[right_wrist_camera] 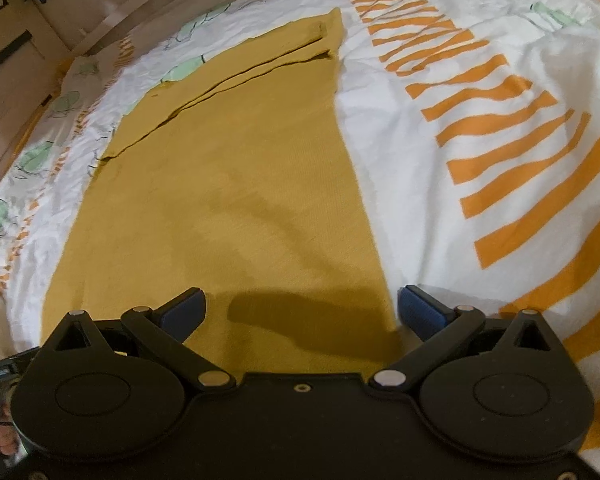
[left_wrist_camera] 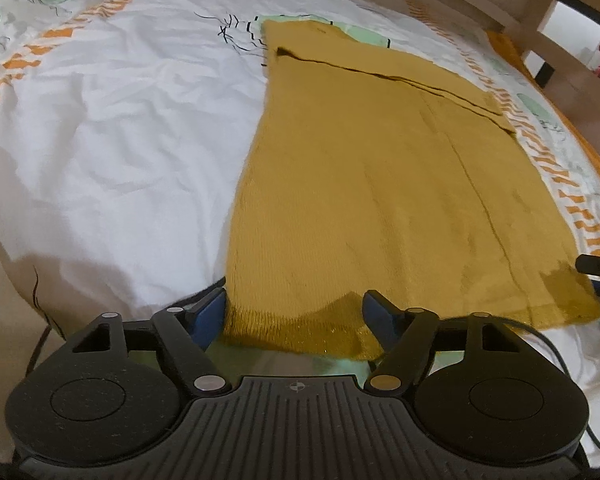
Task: Fold small clothes
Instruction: 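Move both open grippers to the hem edge of the folded sweater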
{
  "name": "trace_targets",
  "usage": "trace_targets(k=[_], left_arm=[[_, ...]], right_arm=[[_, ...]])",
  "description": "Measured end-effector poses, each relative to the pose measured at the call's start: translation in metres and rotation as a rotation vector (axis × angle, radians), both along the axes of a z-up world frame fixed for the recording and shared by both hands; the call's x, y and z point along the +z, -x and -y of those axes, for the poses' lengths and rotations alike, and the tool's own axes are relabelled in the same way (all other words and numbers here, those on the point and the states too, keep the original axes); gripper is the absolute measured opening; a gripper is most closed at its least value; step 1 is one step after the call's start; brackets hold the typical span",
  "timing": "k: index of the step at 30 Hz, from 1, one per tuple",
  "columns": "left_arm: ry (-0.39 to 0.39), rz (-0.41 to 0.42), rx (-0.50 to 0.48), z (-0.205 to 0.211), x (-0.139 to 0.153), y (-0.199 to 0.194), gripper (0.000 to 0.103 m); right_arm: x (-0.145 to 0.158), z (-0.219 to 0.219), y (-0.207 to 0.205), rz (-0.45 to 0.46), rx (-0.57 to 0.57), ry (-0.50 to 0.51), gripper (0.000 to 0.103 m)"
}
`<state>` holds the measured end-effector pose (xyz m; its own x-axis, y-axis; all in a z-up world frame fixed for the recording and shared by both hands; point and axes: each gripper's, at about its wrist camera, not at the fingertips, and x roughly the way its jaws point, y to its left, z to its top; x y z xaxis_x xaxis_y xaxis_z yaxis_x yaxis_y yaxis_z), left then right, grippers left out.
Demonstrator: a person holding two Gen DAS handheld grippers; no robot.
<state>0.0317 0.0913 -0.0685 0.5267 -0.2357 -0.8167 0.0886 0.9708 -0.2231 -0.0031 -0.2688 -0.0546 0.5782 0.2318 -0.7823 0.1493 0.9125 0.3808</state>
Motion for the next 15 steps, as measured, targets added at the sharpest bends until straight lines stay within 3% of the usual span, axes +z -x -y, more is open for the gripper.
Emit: trace_targets(k=[12, 15], left_arm=[[0.064, -0.037, 0.012, -0.006, 0.0, -0.004, 0.068], [0.085, -0.041, 0.03, -0.009, -0.002, -0.009, 0.062]], right_arm=[[0.004, 0.027, 0.007, -0.093, 0.053, -0.307, 0.102], [-0.001, 0.036, 0.003, -0.111, 0.03, -0.368, 0.102]])
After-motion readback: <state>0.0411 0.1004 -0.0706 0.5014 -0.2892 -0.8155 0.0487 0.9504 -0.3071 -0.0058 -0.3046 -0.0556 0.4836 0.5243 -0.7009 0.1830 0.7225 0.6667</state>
